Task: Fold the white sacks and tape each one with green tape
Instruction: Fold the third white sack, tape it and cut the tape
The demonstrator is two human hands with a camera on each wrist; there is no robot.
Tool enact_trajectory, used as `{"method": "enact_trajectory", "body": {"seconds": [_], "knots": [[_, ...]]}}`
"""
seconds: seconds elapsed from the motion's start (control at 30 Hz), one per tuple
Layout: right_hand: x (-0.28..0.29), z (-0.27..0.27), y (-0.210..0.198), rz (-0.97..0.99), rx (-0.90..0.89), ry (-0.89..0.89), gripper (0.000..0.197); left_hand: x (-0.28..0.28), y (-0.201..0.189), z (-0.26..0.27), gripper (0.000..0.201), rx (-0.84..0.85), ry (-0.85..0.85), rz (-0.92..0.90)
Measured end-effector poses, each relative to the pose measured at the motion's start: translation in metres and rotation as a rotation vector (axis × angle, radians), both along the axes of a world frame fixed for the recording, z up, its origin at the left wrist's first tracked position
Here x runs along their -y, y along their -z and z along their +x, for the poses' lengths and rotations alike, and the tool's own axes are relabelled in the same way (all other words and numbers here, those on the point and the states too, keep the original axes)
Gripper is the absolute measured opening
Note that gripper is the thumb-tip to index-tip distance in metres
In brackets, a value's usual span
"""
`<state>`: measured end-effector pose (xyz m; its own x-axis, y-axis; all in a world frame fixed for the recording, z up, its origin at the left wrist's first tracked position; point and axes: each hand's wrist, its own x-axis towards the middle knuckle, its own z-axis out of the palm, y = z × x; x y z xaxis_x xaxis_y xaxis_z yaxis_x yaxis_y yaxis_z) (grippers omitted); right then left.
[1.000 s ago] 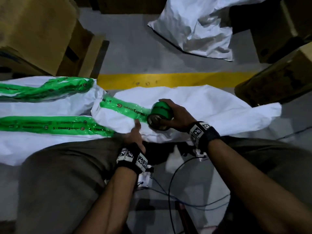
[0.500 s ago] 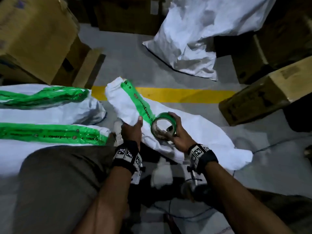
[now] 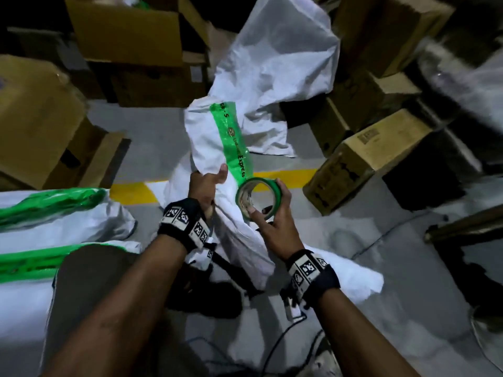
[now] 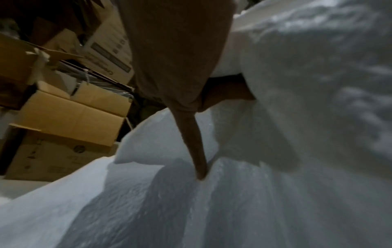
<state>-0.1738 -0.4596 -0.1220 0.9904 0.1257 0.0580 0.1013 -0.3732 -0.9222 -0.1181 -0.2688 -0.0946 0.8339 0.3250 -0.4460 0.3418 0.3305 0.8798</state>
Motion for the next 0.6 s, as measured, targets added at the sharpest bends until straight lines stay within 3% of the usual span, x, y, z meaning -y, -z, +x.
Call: {"method": "enact_trajectory", "body": {"seconds": [0.1,0.17,0.2,0.3,0.4,0.5,0.6], "knots": [[-0.002,-0.024,-0.021,0.012,0.013,0.067,0.079,-0.003,-0.017,0.001,0.051,-0.016,0.028,-0.106],[0.000,-0.036,-0.031,-0.015,0.026,0.107,0.078,0.001,-0.028,-0.002,0.045,-0.072,0.116,-0.148],[0.003,-0.040,-0.034,-0.032,0.023,0.124,0.080,0.004,-0.028,-0.005,0.032,-0.087,0.180,-0.200],[0.020,-0.047,-0.041,-0.147,0.020,0.127,0.084,0.018,-0.021,-0.008,0.013,-0.022,0.356,-0.126],[0.039,-0.048,-0.049,-0.275,0.010,0.101,0.081,0.022,-0.017,-0.002,0.036,0.008,0.423,-0.032],[0.048,-0.038,-0.044,-0.363,0.021,0.037,0.081,0.022,-0.011,0.006,0.024,-0.044,0.417,0.141],[0.044,-0.017,-0.017,-0.353,-0.005,-0.043,0.081,0.018,0.010,0.017,0.028,-0.117,0.433,0.385]]}}
